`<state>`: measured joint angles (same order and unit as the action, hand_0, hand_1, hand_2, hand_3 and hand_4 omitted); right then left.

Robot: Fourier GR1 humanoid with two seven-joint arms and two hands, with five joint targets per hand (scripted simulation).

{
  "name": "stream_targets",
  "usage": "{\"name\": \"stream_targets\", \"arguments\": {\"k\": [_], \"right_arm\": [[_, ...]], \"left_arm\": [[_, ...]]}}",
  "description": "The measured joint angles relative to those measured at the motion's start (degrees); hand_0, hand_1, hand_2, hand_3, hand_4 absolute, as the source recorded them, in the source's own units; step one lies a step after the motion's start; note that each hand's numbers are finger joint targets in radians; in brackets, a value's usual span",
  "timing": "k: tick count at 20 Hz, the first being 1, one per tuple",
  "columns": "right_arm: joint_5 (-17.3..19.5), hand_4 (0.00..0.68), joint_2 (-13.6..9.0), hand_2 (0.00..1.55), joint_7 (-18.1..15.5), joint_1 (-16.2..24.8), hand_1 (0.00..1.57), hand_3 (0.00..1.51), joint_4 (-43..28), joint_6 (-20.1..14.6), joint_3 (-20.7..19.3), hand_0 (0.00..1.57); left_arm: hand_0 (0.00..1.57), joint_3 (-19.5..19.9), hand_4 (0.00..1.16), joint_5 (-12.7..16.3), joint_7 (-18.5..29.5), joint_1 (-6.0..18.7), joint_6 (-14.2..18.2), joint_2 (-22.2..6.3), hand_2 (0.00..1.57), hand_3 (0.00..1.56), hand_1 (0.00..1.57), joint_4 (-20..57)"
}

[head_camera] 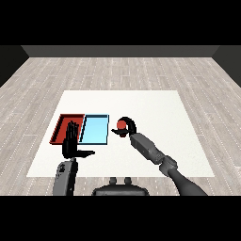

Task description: Pick the red can and put it in the red box

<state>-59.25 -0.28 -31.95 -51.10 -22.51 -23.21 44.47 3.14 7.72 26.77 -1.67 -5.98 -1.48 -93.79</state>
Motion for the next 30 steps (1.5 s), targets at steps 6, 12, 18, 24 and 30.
{"name": "stream_targets", "arguments": {"k": [6,12,18,24,30], "right_arm": [[0.13,0.558,0.19,1.47,1.62,-1.33,1.55,1.41,1.57,-0.59,0.59,1.55],[0.75,0.586,0.26,1.47,0.01,-2.32,1.54,1.38,1.33,-1.75,-0.14,1.54],[3.54,0.583,-0.33,1.46,-2.13,-3.52,1.54,1.38,-1.13,-2.98,-3.66,1.54],[7.45,0.623,-2.52,1.47,-3.98,-1.40,1.54,1.40,-8.58,-5.53,-6.10,1.54],[10.40,0.631,-7.07,1.44,-4.02,2.24,1.48,1.40,-21.65,-8.27,-7.01,1.48]], "left_arm": [[0.00,0.94,0.00,0.87,-2.05,0.88,-0.04,-1.02,0.00,0.00,0.00,-1.06],[0.00,1.02,0.00,0.93,-1.33,0.95,-0.30,-0.95,0.00,0.00,0.00,-0.48],[0.00,0.89,0.00,0.93,-2.05,1.60,-0.44,-1.18,0.00,0.00,0.00,-0.34],[0.00,-2.13,0.00,-2.17,-2.00,1.51,1.16,0.00,0.00,0.00,0.00,-0.93],[0.00,-7.27,0.00,-3.40,-7.33,3.67,2.56,0.98,0.00,0.00,0.00,-2.79]]}}
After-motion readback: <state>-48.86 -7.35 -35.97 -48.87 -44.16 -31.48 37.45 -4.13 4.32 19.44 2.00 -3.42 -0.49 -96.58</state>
